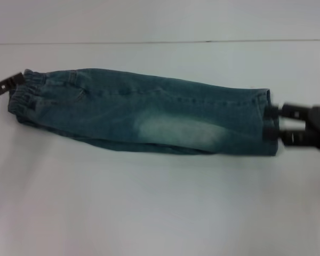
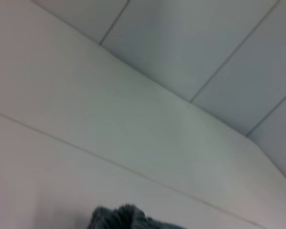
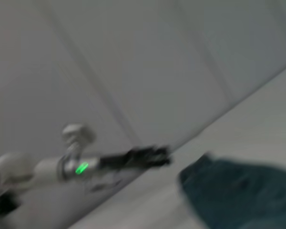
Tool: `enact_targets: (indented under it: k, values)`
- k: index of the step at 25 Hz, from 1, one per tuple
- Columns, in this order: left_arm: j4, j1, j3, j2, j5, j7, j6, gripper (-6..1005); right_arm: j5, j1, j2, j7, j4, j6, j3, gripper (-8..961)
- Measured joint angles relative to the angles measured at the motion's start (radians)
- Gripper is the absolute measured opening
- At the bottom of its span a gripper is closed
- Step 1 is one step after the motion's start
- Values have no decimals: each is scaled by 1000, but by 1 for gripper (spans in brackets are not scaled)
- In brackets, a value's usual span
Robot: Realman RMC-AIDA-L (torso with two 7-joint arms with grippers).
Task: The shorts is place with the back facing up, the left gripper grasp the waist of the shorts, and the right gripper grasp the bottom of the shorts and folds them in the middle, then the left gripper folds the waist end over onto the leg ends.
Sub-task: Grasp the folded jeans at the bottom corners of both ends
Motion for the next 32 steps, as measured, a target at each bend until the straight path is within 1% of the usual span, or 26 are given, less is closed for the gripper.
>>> enact_targets:
  k: [1, 4, 6, 9, 14, 19, 24, 27, 32]
  values:
    - [5, 4, 0, 0, 9, 0, 11, 933, -25, 1, -2, 11, -18, -33, -8, 952]
    - [23, 9, 0, 1, 66, 0, 58, 933, -85, 1, 7, 33, -65, -86, -15, 958]
    - [35, 9, 0, 2, 104, -18, 76, 932, -105, -2, 15, 37, -76, -92, -16, 957]
    - [48, 5, 0, 4, 144, -77, 66, 932, -110, -4, 22, 32, -72, -79, -16, 956]
    - [49, -35, 22, 12, 218, -207, -18, 931, -112, 0, 32, 27, -67, -47, -18, 955]
    - [43, -80, 90, 22, 288, -374, -125, 928, -112, 7, 39, 27, -67, -39, -18, 955]
    - [16, -145, 109, 48, 393, -503, -169, 919, -113, 8, 44, 26, -66, -20, -18, 955]
    - [-9, -179, 112, 58, 467, -572, -194, 912, -113, 8, 47, 26, -66, -17, -18, 955]
    - [-50, -204, 113, 59, 490, -604, -247, 899, -113, 8, 54, 24, -66, 2, -18, 955]
